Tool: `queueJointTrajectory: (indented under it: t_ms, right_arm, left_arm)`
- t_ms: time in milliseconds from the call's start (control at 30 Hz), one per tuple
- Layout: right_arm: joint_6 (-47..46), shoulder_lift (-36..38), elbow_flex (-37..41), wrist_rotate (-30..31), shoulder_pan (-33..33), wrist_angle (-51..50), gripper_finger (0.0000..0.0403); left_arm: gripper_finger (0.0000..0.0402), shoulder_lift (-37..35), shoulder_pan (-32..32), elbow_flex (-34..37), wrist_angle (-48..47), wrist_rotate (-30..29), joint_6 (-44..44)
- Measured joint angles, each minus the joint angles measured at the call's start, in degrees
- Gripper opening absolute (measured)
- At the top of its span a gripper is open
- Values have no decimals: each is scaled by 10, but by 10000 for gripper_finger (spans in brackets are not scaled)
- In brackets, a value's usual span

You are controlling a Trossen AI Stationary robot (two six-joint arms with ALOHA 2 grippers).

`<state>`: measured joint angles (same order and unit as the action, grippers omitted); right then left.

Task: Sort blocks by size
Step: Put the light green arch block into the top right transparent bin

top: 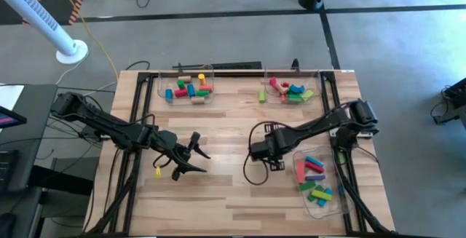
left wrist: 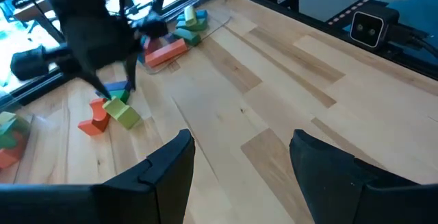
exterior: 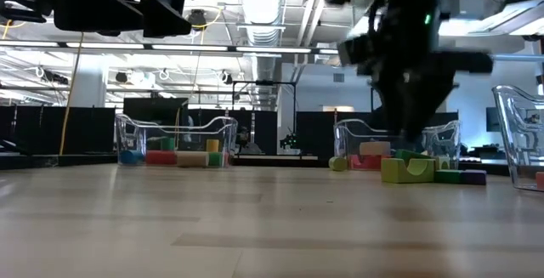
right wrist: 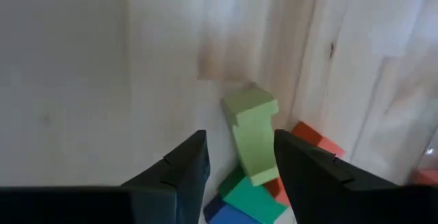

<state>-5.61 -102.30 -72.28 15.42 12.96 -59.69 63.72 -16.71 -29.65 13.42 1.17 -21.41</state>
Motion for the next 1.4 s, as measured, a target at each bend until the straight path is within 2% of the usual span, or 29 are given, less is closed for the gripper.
queueJointTrajectory:
  t_ms: [233,467,633,1100,1400]
  right_arm:
    - [15,0,59,-36,-35,76,196]
    - [25,0,69,-36,-38,118,231]
    - [31,-1,69,-36,-38,123,248]
    - [-4,-1,69,-35,-22,96,250]
    - [24,-1,69,-20,-41,149,250]
  left_arm:
    - [229,0,0,0,1,0,0]
    - [229,0,0,0,2,0,0]
    - [229,0,0,0,2,0,0]
    - [229,0,0,0,2,0,1]
    - [229,0,0,0,4,0,2]
